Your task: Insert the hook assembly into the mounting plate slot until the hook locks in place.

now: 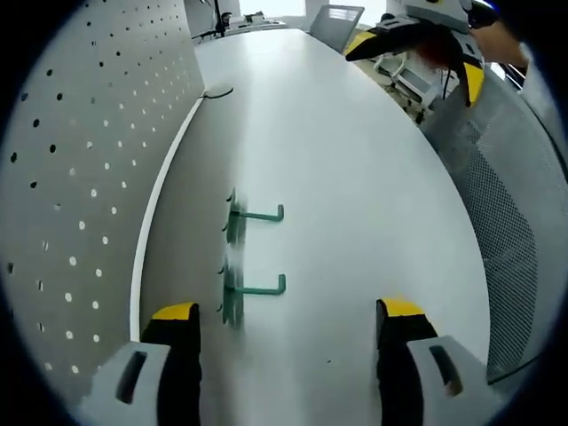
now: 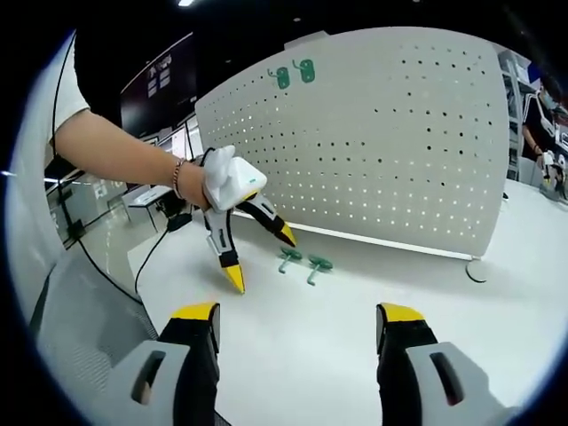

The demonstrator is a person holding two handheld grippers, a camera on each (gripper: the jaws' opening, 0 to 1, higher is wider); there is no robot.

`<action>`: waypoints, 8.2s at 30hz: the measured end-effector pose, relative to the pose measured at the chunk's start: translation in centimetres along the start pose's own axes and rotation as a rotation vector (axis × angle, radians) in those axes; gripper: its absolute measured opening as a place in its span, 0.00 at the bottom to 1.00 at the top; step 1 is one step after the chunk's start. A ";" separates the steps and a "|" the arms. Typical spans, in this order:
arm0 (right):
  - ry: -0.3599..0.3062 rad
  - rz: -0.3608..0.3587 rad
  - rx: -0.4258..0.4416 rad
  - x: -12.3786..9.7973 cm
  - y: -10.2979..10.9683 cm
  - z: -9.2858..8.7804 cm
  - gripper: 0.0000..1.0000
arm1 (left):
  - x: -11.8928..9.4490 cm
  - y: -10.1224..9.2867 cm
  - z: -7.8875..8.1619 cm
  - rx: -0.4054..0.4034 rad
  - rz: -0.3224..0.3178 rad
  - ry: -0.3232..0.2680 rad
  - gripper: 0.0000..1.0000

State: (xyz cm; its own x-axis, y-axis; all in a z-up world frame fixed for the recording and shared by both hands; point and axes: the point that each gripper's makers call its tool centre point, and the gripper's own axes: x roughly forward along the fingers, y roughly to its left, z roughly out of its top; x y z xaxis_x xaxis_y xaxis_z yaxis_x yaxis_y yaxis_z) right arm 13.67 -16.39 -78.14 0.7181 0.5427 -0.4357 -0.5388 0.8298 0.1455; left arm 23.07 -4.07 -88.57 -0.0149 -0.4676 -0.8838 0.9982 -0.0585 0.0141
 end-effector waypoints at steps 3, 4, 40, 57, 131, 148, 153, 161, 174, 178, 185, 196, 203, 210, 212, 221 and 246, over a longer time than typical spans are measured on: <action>-0.002 0.001 0.000 0.0 0.0 0.0 0.69 | 0.0 0.0 -0.1 -0.007 -0.006 0.001 0.84; -0.002 0.001 0.001 0.0 0.0 0.0 0.69 | 0.0 0.1 -0.1 -0.015 -0.008 0.001 0.84; -0.001 -0.005 0.011 -0.1 -0.1 -0.1 0.68 | -0.5 2.1 0.0 -0.078 0.046 -0.038 0.38; 0.003 -0.003 0.011 0.0 0.0 -0.1 0.68 | -0.5 3.2 0.2 -0.152 0.104 -0.031 0.20; -0.028 -0.011 0.038 -0.2 -0.3 0.5 0.67 | -3.2 5.2 2.6 -0.167 0.312 -0.259 0.04; -0.038 -0.002 0.025 -0.2 -0.1 0.7 0.66 | -6.1 4.9 3.9 -0.232 0.366 -0.413 0.03; -0.040 0.001 0.024 -0.2 0.0 0.8 0.66 | -7.0 4.7 4.2 -0.235 0.387 -0.452 0.03; -0.053 -0.005 0.033 -0.2 -0.2 1.0 0.66 | -8.7 4.5 4.4 -0.262 0.428 -0.519 0.03; -0.063 -0.004 0.037 -0.3 -0.3 1.3 0.66 | -12.1 3.8 4.2 -0.304 0.494 -0.603 0.03; -0.067 -0.002 0.035 -0.4 -0.2 1.3 0.66 | -12.8 3.6 4.3 -0.306 0.511 -0.621 0.04; -0.069 -0.001 0.034 -0.4 -0.2 1.4 0.66 | -14.3 3.0 4.7 -0.315 0.538 -0.664 0.04; -0.070 0.001 0.032 -0.4 -0.1 1.5 0.66 | -16.5 1.7 5.1 -0.326 0.577 -0.722 0.04; -0.071 0.002 0.028 -0.4 -0.1 1.5 0.66 | -17.9 1.1 4.8 -0.364 0.607 -0.768 0.04; -0.071 0.003 0.036 -0.4 -0.1 1.5 0.66 | -18.9 0.4 4.4 -0.371 0.626 -0.777 0.04; -0.072 0.004 0.035 -0.4 0.0 1.5 0.66 | -19.2 0.3 4.4 -0.373 0.630 -0.786 0.04; -0.077 0.009 0.035 -0.5 0.1 1.6 0.66 | -21.1 0.1 4.3 -0.401 0.655 -0.835 0.04; -0.079 0.010 0.032 -0.5 0.2 1.7 0.66 | -24.9 -0.8 6.1 -0.408 0.702 -0.932 0.04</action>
State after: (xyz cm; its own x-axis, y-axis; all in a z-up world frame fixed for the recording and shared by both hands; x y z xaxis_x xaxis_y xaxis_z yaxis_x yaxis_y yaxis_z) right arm 13.93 -16.24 -76.36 0.7458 0.5585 -0.3631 -0.5328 0.8273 0.1779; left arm 22.28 2.27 -63.73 0.6620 -0.7462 -0.0711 0.7495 0.6596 0.0559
